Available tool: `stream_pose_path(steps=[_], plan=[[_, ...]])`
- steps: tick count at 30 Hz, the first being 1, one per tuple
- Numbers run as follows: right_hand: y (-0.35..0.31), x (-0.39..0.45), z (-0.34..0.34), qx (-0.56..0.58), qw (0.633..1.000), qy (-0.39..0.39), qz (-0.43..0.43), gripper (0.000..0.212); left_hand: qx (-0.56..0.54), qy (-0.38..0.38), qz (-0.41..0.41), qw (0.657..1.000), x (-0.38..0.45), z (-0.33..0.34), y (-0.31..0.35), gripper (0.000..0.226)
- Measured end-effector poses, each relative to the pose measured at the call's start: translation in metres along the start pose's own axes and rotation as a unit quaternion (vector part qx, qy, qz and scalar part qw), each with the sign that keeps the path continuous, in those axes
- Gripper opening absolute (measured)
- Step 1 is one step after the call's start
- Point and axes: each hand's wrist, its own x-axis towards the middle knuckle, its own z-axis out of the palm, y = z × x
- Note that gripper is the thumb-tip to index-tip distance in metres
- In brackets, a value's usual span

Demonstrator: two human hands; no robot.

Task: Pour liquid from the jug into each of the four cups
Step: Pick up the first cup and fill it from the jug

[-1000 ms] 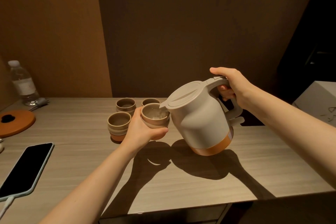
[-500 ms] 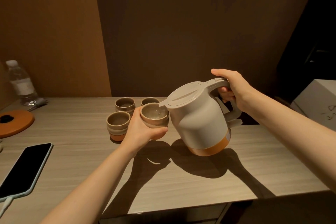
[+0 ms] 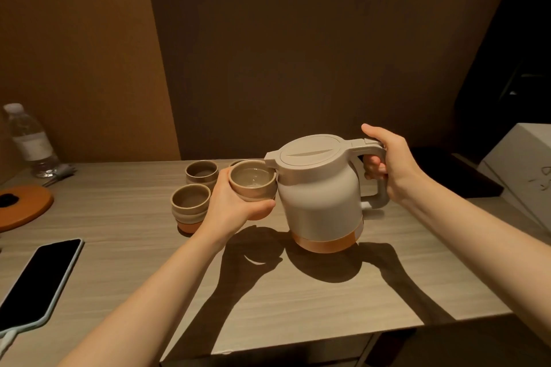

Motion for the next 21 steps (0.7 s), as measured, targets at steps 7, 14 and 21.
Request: stream_pose_path(steps=[7, 14, 21], plan=[[0.011, 0.0, -0.006, 0.054, 0.998, 0.027, 0.009, 0.059, 0.016, -0.01, -0.032, 0.999, 0.005, 0.014, -0.014, 0.095], [0.027, 0.005, -0.011, 0.054, 0.997, 0.048, 0.014, 0.053, 0.016, -0.014, -0.058, 0.998, 0.004, 0.027, -0.031, 0.097], [0.044, 0.012, -0.015, 0.058, 0.997, 0.052, 0.012, 0.047, 0.029, -0.004, -0.081, 0.996, 0.009, 0.03, -0.05, 0.093]])
